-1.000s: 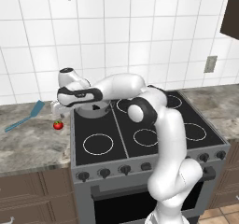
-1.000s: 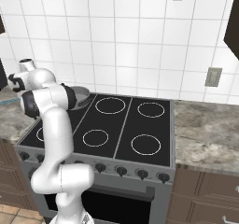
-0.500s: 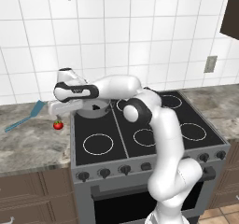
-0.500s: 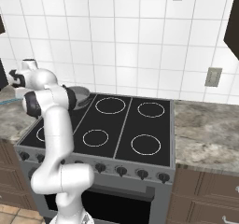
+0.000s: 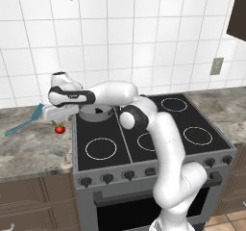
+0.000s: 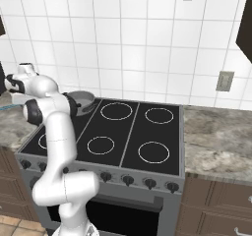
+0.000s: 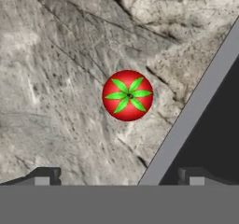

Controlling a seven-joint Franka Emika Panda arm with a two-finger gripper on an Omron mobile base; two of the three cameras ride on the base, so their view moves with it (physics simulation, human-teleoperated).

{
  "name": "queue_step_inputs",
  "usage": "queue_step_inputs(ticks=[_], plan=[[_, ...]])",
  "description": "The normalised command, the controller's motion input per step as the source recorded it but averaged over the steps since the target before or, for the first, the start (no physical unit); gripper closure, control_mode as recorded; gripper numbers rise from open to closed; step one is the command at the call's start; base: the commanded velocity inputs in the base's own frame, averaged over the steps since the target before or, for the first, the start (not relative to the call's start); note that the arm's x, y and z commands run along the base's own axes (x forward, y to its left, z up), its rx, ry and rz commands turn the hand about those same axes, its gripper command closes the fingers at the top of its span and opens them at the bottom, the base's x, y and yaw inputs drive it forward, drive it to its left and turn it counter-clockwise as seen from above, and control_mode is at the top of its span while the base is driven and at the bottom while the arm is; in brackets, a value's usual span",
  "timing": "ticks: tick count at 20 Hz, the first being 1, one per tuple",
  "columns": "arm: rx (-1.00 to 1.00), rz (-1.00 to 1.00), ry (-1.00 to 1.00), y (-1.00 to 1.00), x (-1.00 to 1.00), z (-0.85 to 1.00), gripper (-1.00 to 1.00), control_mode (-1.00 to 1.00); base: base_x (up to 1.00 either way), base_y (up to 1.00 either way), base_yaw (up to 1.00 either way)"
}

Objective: Put the eggplant and tomato in the pot. Retrieve the spatula and lightly stir the vegetables in the pot.

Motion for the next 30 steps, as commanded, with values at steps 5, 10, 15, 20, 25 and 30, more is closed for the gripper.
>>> queue_step_inputs(ticks=[5,10,15,20,25,30], plan=[[0.00,0.00,-0.18,0.00,0.02,-0.23,-1.00,-1.00,0.00,0.00,0.00],[0.00,0.00,-0.09,0.03,0.10,-0.01,-1.00,-1.00,0.00,0.00,0.00],[0.00,0.00,0.00,0.05,0.19,-0.06,-1.00,-1.00,0.00,0.00,0.00],[0.00,0.00,0.04,0.04,0.21,-0.09,-1.00,-1.00,0.00,0.00,0.00],[0.00,0.00,0.05,0.06,0.13,-0.03,-1.00,-1.00,0.00,0.00,0.00],[0.00,0.00,0.06,0.04,0.00,-0.06,-1.00,-1.00,0.00,0.00,0.00]])
